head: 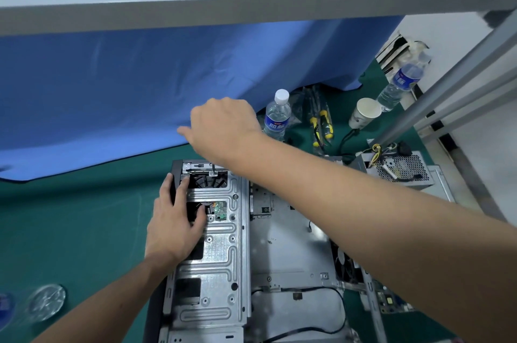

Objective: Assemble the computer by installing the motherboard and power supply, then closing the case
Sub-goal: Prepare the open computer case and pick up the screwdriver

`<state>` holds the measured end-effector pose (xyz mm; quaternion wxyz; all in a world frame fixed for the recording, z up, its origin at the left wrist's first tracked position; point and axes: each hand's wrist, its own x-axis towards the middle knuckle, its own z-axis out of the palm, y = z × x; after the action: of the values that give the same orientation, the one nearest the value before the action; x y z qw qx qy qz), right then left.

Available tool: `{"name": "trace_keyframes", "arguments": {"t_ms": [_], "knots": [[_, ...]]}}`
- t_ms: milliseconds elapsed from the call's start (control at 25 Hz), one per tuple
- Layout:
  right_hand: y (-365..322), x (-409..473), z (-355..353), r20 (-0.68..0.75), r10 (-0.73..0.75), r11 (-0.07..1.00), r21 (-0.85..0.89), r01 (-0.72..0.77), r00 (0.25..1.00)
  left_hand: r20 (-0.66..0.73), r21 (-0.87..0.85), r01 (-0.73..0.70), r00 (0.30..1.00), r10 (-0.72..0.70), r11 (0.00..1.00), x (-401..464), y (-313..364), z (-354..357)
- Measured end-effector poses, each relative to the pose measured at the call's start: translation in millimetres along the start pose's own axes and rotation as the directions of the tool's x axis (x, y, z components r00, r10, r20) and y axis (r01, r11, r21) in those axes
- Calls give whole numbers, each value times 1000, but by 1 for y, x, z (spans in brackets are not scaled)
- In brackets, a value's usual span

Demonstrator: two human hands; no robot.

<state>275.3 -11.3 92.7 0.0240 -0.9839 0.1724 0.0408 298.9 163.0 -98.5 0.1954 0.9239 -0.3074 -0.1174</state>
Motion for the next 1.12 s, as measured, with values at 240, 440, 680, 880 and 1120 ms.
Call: {"name": "trace_keyframes", "arguments": {"t_ms": [240, 440, 680, 880, 1120], "knots": [[-1, -10, -17, 77, -115, 990, 95, 107, 990, 5, -1, 9, 1000, -9, 1000, 0, 3, -1], [-10, -19, -3, -56, -74, 996, -47, 71, 996, 7, 14, 15, 1000, -16, 1000, 0, 3, -1], [6, -8, -9, 151, -140, 980, 160, 115, 979, 3, 23, 4, 1000, -4, 1000, 0, 3, -1], [9, -5, -4, -5, -10, 1000, -5, 10, 1000, 15, 24, 9, 1000, -9, 1000, -2, 6, -1], [24, 3, -16, 227, -203, 967, 202, 158, 952, 18, 14, 4, 1000, -5, 1000, -1, 5, -2]]}}
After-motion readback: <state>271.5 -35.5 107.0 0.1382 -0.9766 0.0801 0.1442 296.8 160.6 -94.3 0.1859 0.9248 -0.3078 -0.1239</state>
